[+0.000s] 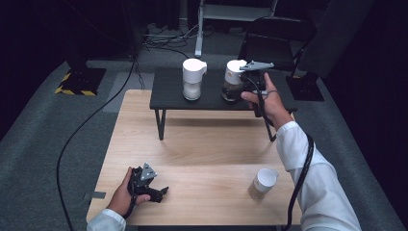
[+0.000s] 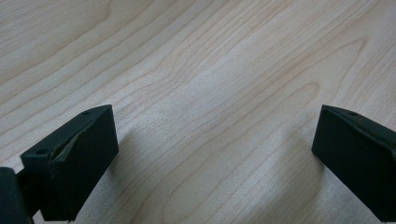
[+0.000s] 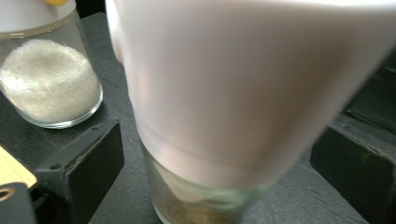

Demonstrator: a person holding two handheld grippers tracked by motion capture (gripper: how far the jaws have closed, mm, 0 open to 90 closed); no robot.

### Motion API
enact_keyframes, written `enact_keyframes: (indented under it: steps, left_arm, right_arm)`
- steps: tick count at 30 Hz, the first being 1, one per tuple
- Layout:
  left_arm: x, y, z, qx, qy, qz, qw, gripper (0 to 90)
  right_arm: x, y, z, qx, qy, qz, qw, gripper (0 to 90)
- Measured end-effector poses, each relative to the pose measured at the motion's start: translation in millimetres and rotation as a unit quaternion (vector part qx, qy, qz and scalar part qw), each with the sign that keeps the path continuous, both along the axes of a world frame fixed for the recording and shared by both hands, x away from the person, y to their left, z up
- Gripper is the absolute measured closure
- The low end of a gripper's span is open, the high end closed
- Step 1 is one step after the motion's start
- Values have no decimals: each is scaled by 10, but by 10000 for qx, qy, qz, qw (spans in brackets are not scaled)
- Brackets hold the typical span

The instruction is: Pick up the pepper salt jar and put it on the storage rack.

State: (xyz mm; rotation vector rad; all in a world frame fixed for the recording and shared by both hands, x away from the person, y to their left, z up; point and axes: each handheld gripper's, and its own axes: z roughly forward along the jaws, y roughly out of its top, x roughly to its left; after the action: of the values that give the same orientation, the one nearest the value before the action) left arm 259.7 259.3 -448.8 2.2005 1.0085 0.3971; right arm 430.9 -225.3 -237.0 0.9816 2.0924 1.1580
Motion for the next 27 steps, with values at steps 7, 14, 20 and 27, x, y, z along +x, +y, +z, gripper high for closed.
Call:
enact_keyframes:
  steps: [7, 14, 20, 27]
  left_arm:
    - [1, 0, 2, 8, 1, -6, 10000, 0]
    - [1, 0, 1, 6, 1, -5, 10000, 0]
    - [2, 1, 1, 2, 4, -6, 10000, 0]
    - [2, 1, 1, 2, 4, -6, 10000, 0]
  right_arm:
    - [-128, -79, -70, 53, -308, 48, 9995, 23]
    - [-251, -161, -132, 53, -557, 98, 9984, 21]
    - [-361, -198, -165, -92, -729, 118, 9972, 21]
    - [-495, -312, -195, -170, -922, 116, 9955, 20]
